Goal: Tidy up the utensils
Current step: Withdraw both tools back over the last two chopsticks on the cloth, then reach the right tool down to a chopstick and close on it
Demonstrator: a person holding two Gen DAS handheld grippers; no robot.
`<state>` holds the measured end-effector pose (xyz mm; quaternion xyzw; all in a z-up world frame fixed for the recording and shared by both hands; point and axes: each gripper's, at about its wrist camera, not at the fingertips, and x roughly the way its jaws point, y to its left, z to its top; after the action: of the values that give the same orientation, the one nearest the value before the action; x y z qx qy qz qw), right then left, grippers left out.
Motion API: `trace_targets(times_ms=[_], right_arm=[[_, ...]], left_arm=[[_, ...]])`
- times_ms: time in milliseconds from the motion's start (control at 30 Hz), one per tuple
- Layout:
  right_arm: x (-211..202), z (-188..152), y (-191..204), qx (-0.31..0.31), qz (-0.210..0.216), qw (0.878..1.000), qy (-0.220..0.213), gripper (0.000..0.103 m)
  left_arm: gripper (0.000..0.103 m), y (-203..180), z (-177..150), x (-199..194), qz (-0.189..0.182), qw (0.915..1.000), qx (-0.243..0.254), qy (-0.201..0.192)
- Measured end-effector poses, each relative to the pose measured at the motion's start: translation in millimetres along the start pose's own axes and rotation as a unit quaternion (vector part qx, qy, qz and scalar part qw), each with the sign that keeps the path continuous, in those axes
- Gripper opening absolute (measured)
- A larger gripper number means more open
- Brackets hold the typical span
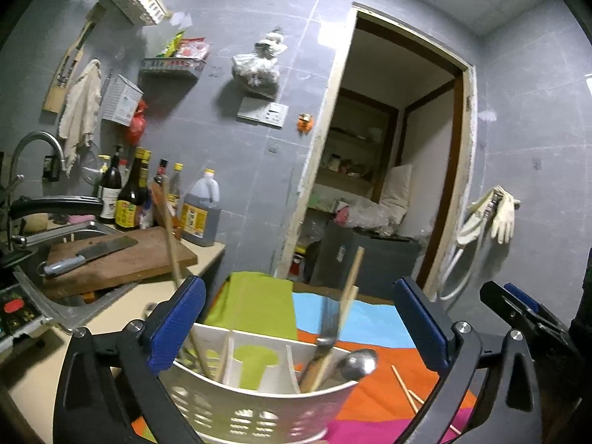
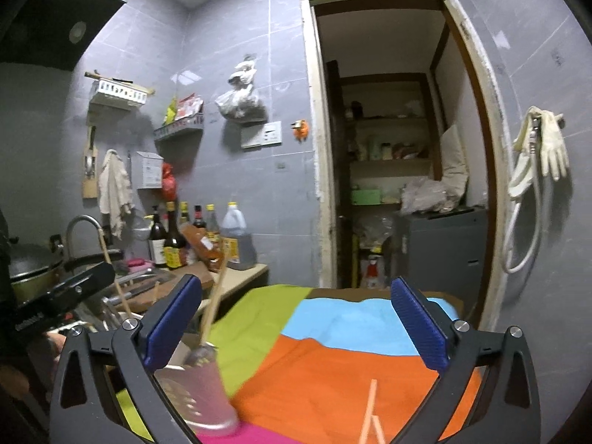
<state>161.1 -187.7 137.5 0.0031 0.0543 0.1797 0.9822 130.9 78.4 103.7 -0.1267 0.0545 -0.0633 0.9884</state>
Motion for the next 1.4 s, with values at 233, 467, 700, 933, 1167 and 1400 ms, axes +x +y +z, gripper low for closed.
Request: trace_targets(times_ms=[233, 467, 700, 933, 1167, 1400], right_arm=[[-21, -6, -34, -0.02, -0.037, 0.999, 0.014, 0.103], [-33, -26, -68, -0.033, -0.075, 0.995, 0.052, 0.103], [-41, -54, -94, -0.04, -0.09, 0.989, 0.107, 0.103], [-37, -83, -104, -0.057, -0.071, 0.978, 0.189, 0.103], [-26, -107, -115, -0.026, -0.038, 0.963, 0.265, 0.101], [-11, -125, -108, -0.032, -0.002, 0.947, 0.318, 0.079]], left_arm=[[0.1, -37, -12, 5, -0.033, 0.9989, 0.025, 0.02], [0.1, -75, -32, 15, -0.065, 0.9949, 0.056, 0.054], [0.1, -99, -59, 31, -0.082, 0.9886, 0.066, 0.108], [0.1, -118, -93, 50, -0.081, 0.9772, 0.079, 0.18], [0.1, -124, -126, 76, -0.068, 0.9571, 0.091, 0.266], [0.1, -115, -140, 105, -0.053, 0.9385, 0.074, 0.333]])
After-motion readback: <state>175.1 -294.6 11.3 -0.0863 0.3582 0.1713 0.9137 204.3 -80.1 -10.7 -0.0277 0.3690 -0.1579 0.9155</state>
